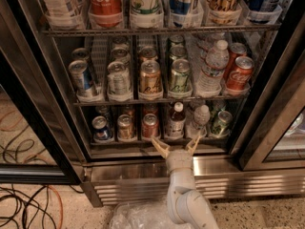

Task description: Pick blue plastic bottle from bottom shelf of fridge

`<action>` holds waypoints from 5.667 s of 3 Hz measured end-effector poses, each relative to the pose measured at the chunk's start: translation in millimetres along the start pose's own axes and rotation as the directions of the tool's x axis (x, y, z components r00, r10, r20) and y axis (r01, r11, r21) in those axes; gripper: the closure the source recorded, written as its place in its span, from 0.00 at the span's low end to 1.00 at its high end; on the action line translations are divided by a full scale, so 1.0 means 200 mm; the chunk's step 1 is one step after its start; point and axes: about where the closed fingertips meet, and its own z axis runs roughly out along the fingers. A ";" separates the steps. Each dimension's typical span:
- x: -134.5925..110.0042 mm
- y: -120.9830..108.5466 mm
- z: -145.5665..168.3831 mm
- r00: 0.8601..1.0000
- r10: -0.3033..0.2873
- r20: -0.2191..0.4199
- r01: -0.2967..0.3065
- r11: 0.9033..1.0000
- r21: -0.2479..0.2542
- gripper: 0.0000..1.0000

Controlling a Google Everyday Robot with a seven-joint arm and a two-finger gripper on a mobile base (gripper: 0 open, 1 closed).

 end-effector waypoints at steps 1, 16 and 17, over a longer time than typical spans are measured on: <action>0.00 0.00 0.00 1.000 0.000 0.000 0.000 1.000 0.000 0.18; 0.00 -0.04 0.28 0.996 0.031 0.085 -0.039 0.995 0.096 1.00; -0.02 -0.03 0.28 0.991 0.031 0.133 -0.045 0.994 0.101 1.00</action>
Offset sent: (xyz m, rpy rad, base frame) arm 0.0000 0.0000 0.0000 0.0000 0.0000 0.0000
